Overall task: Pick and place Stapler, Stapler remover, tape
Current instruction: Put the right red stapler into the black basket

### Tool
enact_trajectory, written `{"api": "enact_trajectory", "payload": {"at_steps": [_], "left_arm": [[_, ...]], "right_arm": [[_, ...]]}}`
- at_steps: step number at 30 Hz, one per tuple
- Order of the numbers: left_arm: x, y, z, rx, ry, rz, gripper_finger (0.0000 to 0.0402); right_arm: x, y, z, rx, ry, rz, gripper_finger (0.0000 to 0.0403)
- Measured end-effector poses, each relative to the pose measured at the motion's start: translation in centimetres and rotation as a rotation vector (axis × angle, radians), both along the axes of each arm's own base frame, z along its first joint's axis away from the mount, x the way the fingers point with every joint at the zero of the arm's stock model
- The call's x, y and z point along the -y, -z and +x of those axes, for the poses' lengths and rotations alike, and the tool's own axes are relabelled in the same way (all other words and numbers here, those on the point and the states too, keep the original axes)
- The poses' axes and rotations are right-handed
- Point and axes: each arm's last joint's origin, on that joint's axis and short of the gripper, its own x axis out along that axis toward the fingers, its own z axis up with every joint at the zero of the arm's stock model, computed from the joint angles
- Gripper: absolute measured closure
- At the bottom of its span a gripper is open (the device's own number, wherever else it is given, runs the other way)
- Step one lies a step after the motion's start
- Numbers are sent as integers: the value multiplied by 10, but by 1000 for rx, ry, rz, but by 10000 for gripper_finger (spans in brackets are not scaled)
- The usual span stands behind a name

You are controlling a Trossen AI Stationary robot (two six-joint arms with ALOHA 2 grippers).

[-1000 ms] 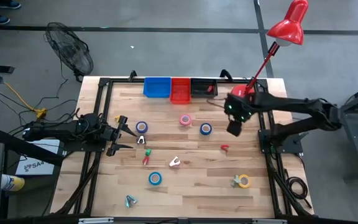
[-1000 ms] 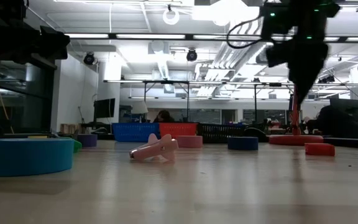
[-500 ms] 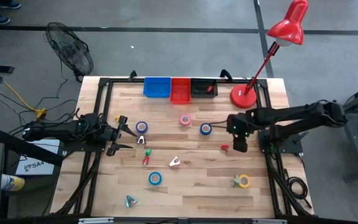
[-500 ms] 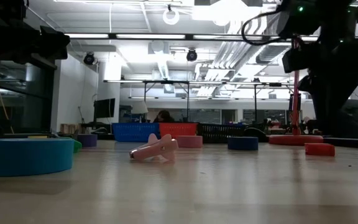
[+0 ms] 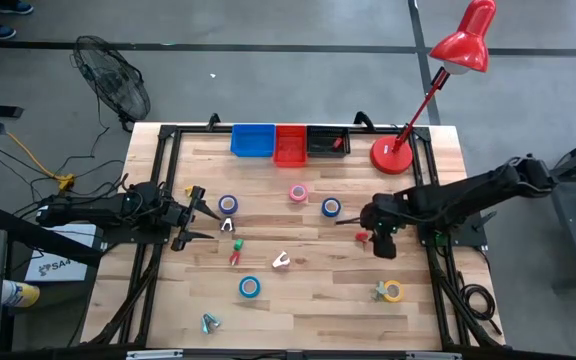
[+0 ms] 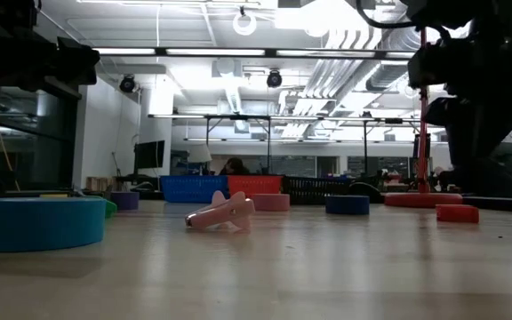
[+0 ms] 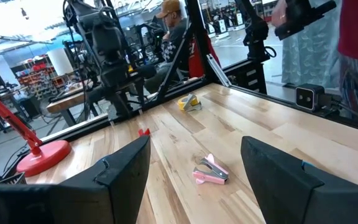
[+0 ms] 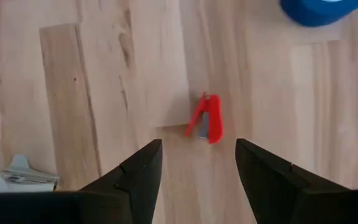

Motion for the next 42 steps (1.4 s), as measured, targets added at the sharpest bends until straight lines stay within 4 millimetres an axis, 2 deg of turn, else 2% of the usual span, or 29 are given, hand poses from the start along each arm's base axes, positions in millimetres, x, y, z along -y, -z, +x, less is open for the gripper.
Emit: {"api": "enact_trajectory", "payload": {"at_steps": [13,33,42], "left_arm": [[0,0,0,0,-1,0,154],[0,0,0,0,-4,0,154],[0,0,0,0,-3,0,154]], "right_arm": [[-7,24,19,-59,37,5,207],[-6,53,30,-171,85,-54,207],[-7,60,35,-181,95,-56,230]]}}
